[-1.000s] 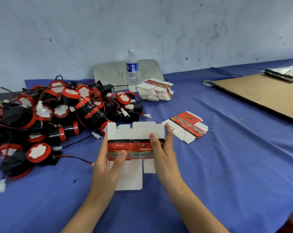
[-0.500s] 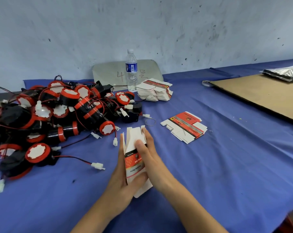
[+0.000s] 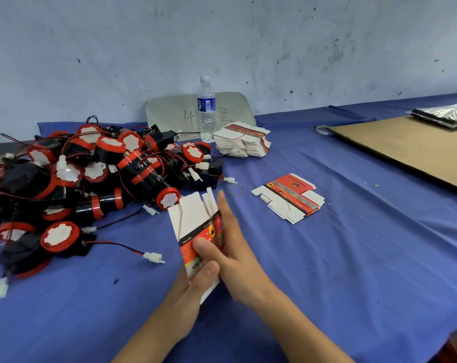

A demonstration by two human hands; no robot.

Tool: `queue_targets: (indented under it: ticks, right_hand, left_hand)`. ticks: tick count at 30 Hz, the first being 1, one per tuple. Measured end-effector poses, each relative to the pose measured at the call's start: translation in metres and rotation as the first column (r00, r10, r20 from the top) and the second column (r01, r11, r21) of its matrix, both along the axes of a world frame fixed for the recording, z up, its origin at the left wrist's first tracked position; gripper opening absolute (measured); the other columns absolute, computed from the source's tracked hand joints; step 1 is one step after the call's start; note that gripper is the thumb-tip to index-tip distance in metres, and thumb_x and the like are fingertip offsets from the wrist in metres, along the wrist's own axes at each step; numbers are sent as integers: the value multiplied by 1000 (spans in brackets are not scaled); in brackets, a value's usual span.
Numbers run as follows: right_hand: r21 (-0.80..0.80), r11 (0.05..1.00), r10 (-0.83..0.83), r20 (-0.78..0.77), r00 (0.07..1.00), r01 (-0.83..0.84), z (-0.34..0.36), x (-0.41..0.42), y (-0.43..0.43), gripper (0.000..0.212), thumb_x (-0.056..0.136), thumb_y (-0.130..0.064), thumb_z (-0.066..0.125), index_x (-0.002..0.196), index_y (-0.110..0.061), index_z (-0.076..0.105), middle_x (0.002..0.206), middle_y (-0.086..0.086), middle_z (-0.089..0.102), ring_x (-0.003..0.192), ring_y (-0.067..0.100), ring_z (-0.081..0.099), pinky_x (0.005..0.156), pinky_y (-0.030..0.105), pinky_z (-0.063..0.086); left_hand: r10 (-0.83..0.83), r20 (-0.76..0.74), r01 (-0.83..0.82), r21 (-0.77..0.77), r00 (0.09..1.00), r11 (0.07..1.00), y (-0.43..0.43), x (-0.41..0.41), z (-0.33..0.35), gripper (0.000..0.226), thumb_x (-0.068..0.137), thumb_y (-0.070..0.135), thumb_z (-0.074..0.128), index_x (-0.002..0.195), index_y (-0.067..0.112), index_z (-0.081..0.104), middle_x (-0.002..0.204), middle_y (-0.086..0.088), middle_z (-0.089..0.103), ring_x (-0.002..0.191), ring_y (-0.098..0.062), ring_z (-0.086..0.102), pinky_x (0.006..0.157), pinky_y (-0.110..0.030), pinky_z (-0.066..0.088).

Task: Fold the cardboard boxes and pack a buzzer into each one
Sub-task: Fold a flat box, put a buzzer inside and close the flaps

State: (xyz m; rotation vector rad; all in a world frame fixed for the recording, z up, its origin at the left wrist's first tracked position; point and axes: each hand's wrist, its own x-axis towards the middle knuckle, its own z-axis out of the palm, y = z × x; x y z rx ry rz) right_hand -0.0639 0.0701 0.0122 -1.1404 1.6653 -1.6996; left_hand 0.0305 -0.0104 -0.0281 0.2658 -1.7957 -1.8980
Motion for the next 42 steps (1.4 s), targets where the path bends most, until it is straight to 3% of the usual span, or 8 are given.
queue_targets:
  ticks: [3, 7, 12, 18, 22, 28, 33, 42]
  right_hand:
    - [-148, 981, -114, 105, 988, 129, 0, -8, 2, 78, 77, -36, 67, 143, -45, 26, 133, -21, 51, 109, -4, 59, 87, 15, 48]
    - [-203, 964, -146, 129, 981, 171, 1, -12, 5, 72, 79, -29, 67, 143, -34, 36, 121, -14, 63, 108, 3, 63, 82, 17, 51]
    - [-231, 952, -170, 141, 975, 200, 2, -8, 4, 59, 81, -34, 66, 136, -33, 43, 116, -22, 65, 109, 3, 62, 81, 18, 52]
    - [-142, 915, -391, -69, 918, 379, 0, 0, 2, 86, 72, -61, 63, 147, -40, 26, 126, -14, 45, 115, 5, 49, 96, 25, 46]
    - [-137, 943, -329, -245, 912, 303, -3, 8, 0, 96, 70, -68, 60, 147, -46, 8, 131, -15, 38, 119, 2, 45, 95, 17, 43]
    - [-259, 952, -108, 214, 971, 163, 2, -1, 1, 61, 75, -37, 71, 130, -48, 46, 125, -13, 64, 115, 9, 61, 88, 25, 53]
    - [-180, 954, -161, 363, 918, 239, 4, -15, 4, 68, 67, -53, 70, 131, -37, 54, 126, -1, 64, 117, 24, 60, 100, 53, 47]
    - [-254, 966, -11, 182, 983, 57, 8, -14, 13, 33, 78, -39, 60, 103, -18, 67, 91, -4, 70, 77, 10, 62, 66, 18, 48]
  left_hand:
    - [49, -6, -50, -123, 999, 991, 0, -6, 11, 108, 68, 76, 66, 148, 16, 27, 134, 22, 55, 124, -1, 53, 92, -11, 44]
    - [123, -82, -134, -144, 989, 980, -5, -8, 24, 120, 63, 79, 67, 154, 28, 7, 144, 21, 45, 127, -2, 50, 90, -14, 47]
    - [228, -160, -265, -272, 960, 925, -10, -7, 23, 99, 66, 69, 73, 147, 50, 19, 140, 30, 45, 125, -2, 52, 87, -16, 50]
    - [447, -199, -488, -420, 872, 765, -11, -5, 24, 92, 65, 63, 76, 141, 57, 25, 139, 31, 45, 113, -18, 61, 76, -19, 55]
    - [445, -217, -495, -376, 869, 783, -13, -8, 21, 94, 62, 51, 83, 141, 51, 33, 138, 32, 45, 123, 5, 50, 80, -8, 49]
    - [249, -224, -335, -628, 942, 702, -10, -11, 19, 77, 71, 43, 72, 139, 46, 37, 158, 12, 21, 144, -2, 22, 104, -6, 28]
    - [252, -139, -282, -632, 958, 722, -10, -10, 19, 80, 69, 42, 75, 129, 71, 29, 160, 11, 8, 141, 13, 10, 100, 3, 20]
    - [124, -278, -201, -271, 952, 941, -2, -1, 30, 85, 75, 76, 57, 145, 60, 10, 138, 22, 51, 111, -3, 62, 82, -16, 52]
